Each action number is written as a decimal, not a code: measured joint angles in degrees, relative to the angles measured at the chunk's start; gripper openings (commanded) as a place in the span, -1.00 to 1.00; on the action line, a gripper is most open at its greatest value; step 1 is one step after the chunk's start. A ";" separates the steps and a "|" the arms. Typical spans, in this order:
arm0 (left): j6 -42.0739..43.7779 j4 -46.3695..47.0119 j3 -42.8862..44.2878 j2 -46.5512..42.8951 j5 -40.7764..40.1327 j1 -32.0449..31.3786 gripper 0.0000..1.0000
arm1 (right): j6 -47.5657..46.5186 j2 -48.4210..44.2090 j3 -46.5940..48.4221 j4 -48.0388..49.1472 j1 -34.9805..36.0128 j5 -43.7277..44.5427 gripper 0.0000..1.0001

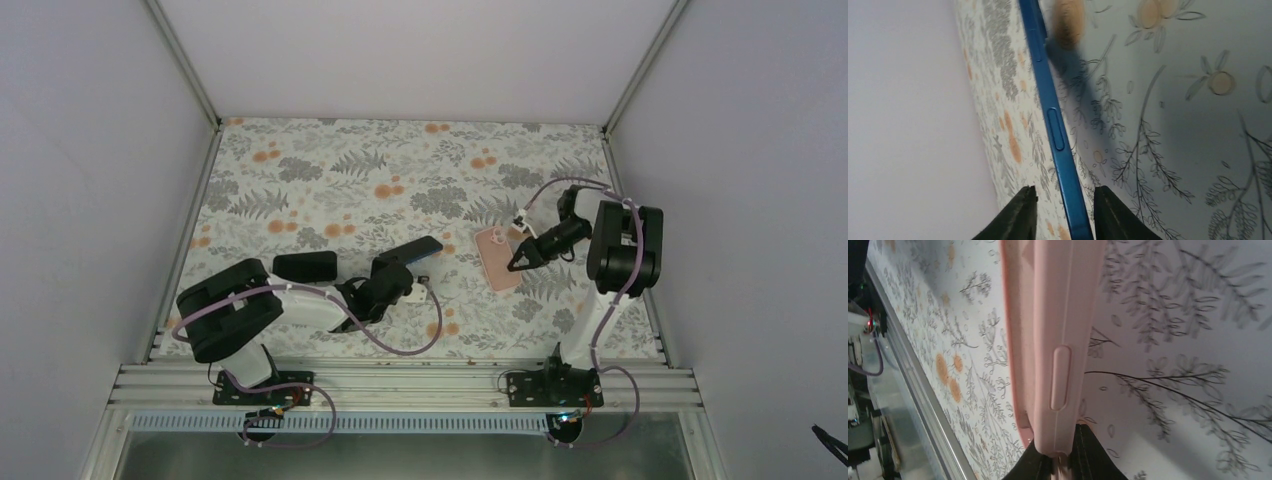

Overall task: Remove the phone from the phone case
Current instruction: Place the phone case at the center of the board, then adjust the phone at the center of the board.

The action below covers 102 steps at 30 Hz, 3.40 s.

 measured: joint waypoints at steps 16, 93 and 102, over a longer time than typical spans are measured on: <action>0.02 -6.49 0.09 -0.33 4.28 -2.38 0.40 | 5.29 2.12 1.31 4.87 -3.56 0.79 0.10; -5.81 -37.70 14.23 2.60 46.77 69.31 -0.95 | 22.10 24.57 43.45 21.64 65.33 8.57 -0.93; -2.60 -43.17 14.19 1.27 46.27 69.31 -0.95 | 24.30 27.41 45.07 22.08 65.33 10.01 -0.93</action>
